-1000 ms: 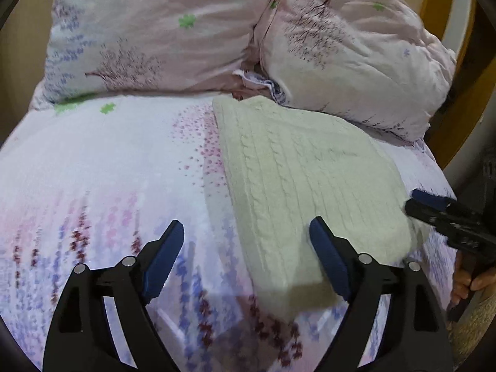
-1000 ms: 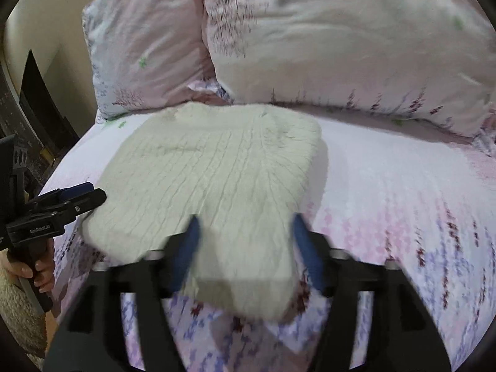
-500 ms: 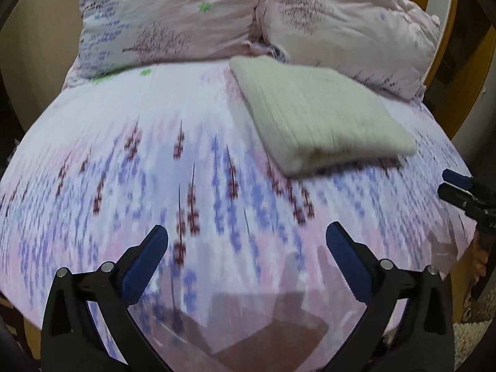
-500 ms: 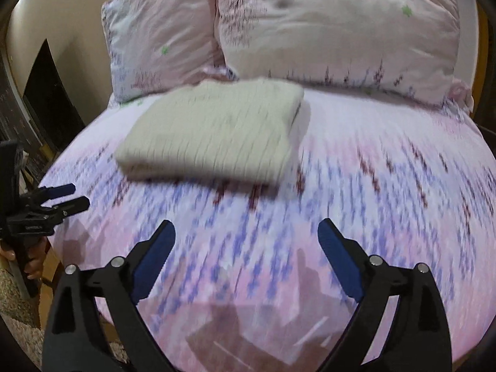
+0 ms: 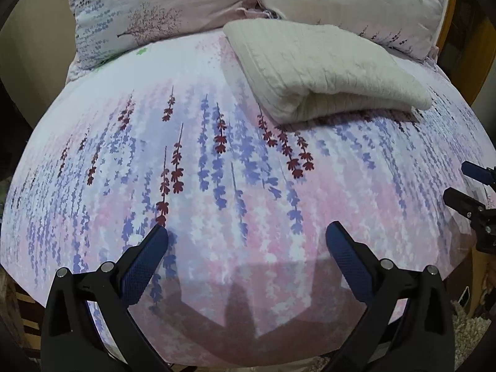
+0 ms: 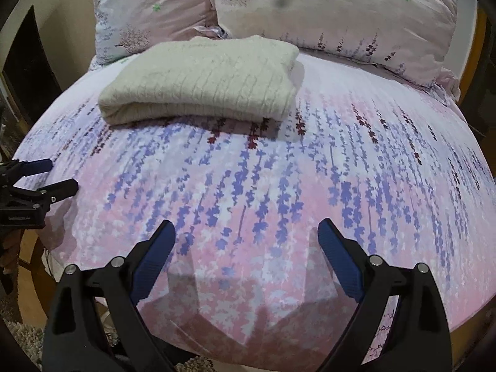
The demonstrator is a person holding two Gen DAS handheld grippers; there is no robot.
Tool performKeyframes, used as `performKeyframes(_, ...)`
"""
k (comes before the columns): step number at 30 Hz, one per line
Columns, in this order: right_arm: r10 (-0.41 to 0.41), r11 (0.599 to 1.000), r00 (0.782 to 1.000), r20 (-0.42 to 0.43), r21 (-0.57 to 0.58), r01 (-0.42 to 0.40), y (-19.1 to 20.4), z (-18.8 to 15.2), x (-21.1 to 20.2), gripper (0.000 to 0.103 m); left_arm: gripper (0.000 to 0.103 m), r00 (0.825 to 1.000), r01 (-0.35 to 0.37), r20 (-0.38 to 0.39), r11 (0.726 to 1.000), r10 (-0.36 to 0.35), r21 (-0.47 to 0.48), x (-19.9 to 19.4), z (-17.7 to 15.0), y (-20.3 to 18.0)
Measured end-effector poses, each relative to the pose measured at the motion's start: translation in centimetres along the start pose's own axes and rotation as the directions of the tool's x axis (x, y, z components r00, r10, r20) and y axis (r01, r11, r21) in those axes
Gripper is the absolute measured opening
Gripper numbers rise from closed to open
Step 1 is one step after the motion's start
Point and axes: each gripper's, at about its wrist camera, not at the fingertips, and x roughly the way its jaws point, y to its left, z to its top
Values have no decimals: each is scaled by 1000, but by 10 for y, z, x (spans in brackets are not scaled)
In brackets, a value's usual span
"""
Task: Fold small clothes
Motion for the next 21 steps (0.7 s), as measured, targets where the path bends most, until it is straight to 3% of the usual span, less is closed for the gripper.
performKeyframes(7,-31,999,999,-17,11,31,-2,-3,7,101,102,1000,5,-11,1000,-5,-15,0,0,2)
performKeyframes(21,-44,999,999,-4,22,44,-2,-5,7,101,102,1000,0,-8,1000,0,-29,-2,-3,2)
